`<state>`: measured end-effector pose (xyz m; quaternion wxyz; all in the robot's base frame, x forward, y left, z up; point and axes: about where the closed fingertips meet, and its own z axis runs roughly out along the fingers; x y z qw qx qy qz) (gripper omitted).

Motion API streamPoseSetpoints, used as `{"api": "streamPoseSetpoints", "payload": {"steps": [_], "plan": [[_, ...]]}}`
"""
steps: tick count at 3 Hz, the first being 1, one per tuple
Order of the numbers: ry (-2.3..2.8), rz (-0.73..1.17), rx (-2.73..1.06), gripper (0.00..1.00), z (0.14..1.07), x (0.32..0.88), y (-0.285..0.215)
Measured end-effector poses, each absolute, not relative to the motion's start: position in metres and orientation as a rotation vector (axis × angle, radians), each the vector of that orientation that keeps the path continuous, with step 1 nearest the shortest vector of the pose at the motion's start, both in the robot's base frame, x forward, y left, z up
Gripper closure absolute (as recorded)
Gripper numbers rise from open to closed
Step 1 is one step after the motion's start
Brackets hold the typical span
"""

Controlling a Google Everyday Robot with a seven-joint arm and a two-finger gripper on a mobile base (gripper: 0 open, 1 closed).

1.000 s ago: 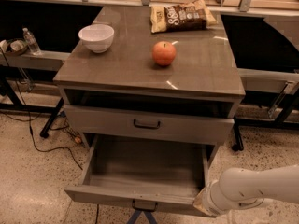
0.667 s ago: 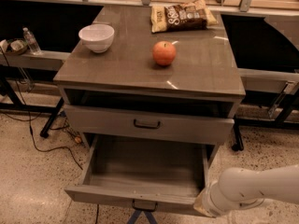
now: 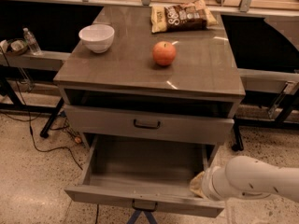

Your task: Open middle drawer

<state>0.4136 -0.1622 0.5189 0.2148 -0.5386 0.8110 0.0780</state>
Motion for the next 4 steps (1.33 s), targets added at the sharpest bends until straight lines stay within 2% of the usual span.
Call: {"api": "streamPoseSetpoints", "payload": {"steps": [2,4], "plan": [[2.131,0.286,-1.391,1.0,0.479,0.472,-0.118],[2.153,0.312,-1.379,1.0,0.441,0.478,-0.11]]}}
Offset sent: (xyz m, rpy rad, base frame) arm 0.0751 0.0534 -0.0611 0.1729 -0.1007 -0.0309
